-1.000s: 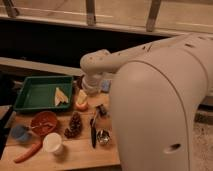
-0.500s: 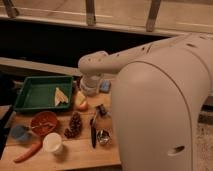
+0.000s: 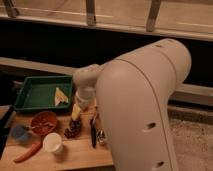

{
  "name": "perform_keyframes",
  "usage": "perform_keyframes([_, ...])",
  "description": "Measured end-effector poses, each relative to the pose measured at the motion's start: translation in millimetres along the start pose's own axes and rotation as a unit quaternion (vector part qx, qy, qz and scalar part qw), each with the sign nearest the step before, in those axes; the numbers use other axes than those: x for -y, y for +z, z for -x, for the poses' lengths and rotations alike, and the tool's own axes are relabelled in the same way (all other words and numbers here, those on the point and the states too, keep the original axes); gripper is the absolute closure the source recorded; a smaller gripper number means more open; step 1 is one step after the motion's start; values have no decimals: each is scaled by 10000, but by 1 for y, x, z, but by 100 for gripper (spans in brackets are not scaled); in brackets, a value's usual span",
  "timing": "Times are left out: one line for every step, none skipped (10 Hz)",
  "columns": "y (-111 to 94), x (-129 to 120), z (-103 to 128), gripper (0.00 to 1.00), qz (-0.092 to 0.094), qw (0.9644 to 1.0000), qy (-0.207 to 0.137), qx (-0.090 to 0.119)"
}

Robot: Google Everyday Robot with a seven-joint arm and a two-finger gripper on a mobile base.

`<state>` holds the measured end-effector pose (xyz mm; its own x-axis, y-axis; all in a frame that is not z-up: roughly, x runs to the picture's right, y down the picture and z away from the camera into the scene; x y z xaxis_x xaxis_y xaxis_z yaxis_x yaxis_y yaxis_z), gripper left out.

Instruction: Place grapes in paper cup

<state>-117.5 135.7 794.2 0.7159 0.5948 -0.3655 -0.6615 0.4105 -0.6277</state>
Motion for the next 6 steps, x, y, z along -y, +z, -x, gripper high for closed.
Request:
perform_keyframes([15, -9, -2, 23, 105, 9999, -26, -33])
perform_keyframes([29, -18, -3, 23, 205, 9998, -50, -24])
perform_keyframes([37, -23, -2, 23, 290, 9996, -55, 14])
perform_keyframes([43, -24, 2, 23, 377, 9993, -42, 45])
perform_keyframes([48, -23, 5, 23, 431, 9990, -36, 61])
perform_keyframes([53, -25, 8, 23, 470, 9989, -59, 61])
